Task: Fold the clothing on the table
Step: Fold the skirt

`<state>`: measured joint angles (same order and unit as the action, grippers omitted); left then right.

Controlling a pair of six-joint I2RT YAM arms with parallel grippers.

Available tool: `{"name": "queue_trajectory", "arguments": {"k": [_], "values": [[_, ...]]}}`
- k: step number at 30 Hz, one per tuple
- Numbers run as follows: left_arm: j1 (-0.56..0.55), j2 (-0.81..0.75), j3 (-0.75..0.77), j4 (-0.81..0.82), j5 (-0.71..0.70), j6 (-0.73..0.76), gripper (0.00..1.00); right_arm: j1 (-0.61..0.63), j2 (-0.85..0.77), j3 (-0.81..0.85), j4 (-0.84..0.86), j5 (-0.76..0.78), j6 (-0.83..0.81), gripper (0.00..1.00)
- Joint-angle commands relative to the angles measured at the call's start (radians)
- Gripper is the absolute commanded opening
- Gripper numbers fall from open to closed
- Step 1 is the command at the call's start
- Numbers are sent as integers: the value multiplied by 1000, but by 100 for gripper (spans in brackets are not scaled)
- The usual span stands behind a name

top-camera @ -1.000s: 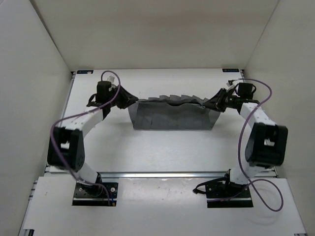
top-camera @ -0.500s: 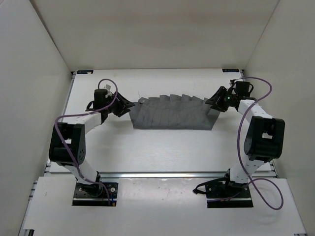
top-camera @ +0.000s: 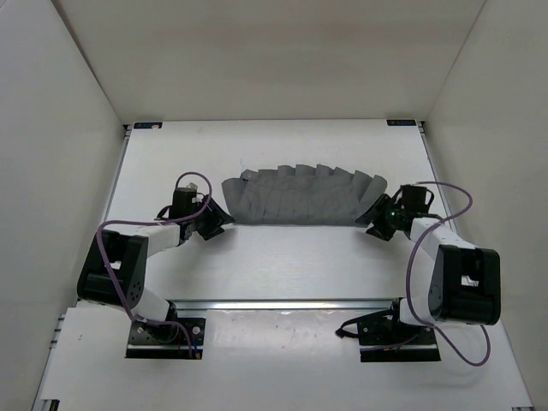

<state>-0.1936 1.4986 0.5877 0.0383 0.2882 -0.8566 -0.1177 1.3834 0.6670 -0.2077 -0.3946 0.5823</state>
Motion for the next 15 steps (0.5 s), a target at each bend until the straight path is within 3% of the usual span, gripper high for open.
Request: {"name": "queue_trajectory", "arguments": {"k": [1, 7, 12, 15], "values": [[-21, -2, 1, 109, -44, -50, 63, 12, -46, -67, 128, 39, 96, 48], [-61, 15, -5, 199, -113, -117, 62, 4, -17, -124, 202, 39, 143, 56], [-76, 115, 49, 216, -93, -131, 65, 1, 23, -144, 264, 52, 194, 56], [-92, 149, 60, 221, -109, -133, 65, 0, 48, -155, 307, 51, 218, 51]]}}
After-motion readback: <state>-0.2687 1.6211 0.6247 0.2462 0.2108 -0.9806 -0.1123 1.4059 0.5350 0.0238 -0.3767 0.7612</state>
